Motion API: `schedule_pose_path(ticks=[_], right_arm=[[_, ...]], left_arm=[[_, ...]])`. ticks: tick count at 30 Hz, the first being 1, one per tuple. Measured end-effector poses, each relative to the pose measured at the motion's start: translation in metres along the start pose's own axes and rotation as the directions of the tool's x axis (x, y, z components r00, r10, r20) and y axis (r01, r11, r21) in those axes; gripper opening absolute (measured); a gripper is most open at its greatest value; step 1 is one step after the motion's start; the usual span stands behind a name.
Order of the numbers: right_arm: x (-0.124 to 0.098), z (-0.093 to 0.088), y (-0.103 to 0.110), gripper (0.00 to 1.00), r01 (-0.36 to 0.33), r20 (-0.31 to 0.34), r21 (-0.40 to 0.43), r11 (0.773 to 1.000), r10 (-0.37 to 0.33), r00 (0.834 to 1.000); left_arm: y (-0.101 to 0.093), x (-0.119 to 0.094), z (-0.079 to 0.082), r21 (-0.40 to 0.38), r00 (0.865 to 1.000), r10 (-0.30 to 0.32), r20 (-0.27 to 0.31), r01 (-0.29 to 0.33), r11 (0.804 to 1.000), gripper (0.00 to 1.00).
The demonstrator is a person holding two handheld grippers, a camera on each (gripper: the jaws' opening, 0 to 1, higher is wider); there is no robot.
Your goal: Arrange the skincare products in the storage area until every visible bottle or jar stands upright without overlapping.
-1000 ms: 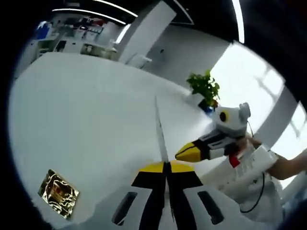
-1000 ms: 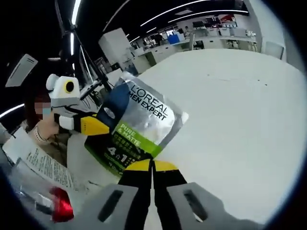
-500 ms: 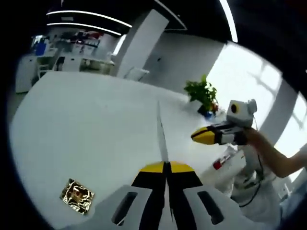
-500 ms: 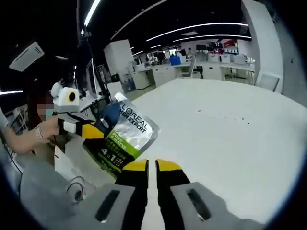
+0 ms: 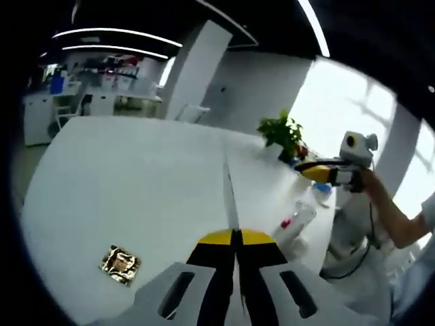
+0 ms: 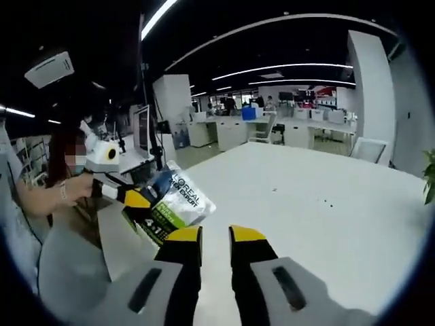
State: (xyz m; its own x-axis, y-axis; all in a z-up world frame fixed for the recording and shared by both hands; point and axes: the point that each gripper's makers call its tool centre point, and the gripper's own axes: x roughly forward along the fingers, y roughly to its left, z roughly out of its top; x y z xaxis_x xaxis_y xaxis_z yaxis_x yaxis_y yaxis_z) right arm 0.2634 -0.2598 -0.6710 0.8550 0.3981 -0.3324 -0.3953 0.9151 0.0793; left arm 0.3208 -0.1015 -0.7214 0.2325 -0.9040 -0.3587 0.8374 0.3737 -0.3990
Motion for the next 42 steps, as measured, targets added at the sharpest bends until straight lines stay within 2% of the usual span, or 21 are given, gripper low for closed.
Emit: schedule_pose_path(ticks=[3,9,10,14,18,25,30,32,35,42], right_arm=[[-0.012,0.0,0.01,0.16,0.013,0.015,-0.006,1.0,-0.013,1.0],[-0.028,-0.003,0.04,0.16,-0.017,0.033,-0.01,1.0,0.017,0.999],[-0.03,-0.006,0.046,0.15,-0.033,0.03,-0.018,0.999,0.033,0.999],[-0.032,-0.026,0.056,0.15,-0.025,0.0,0.0,1.0,0.025,1.0],[-0.035,-0.04,0.073,0.15,-0.046,-0.008,0.042,0.998,0.047,0.999],[-0.024,-0.062,0.107,0.14,-0.103,-0.063,0.04,0.994,0.105,0.992],[-0.012,-0.075,0.121,0.14,-0.121,-0.106,0.025,0.992,0.123,0.987],[-0.005,-0.082,0.127,0.14,-0.128,-0.134,0.0,0.992,0.127,0.983],[0.004,-0.09,0.139,0.14,-0.161,-0.15,0.016,0.987,0.162,0.975],[0.019,-0.101,0.158,0.14,-0.206,-0.179,0.023,0.978,0.207,0.962]], left_arm=[[-0.004,-0.006,-0.003,0.0,1.0,0.003,0.005,-0.003,1.0,0.0],[-0.012,-0.013,-0.013,-0.019,1.0,0.003,0.012,-0.003,1.0,0.0],[-0.014,-0.013,-0.016,-0.022,1.0,0.003,0.011,-0.003,1.0,0.0],[-0.017,-0.014,-0.029,-0.044,1.0,0.008,0.0,-0.008,0.999,0.0],[-0.02,-0.015,-0.04,-0.053,1.0,0.01,-0.017,-0.011,0.999,0.0],[-0.018,-0.016,-0.057,-0.092,0.999,0.02,-0.039,-0.023,0.996,0.0],[-0.011,-0.015,-0.072,-0.08,0.994,0.049,-0.093,-0.057,0.995,0.0],[-0.01,-0.014,-0.076,-0.088,0.994,0.05,-0.099,-0.059,0.994,0.0],[-0.008,-0.013,-0.081,-0.101,0.993,0.053,-0.105,-0.064,0.993,0.0],[0.006,-0.014,-0.099,-0.047,0.979,0.112,-0.17,-0.121,0.992,0.0]])
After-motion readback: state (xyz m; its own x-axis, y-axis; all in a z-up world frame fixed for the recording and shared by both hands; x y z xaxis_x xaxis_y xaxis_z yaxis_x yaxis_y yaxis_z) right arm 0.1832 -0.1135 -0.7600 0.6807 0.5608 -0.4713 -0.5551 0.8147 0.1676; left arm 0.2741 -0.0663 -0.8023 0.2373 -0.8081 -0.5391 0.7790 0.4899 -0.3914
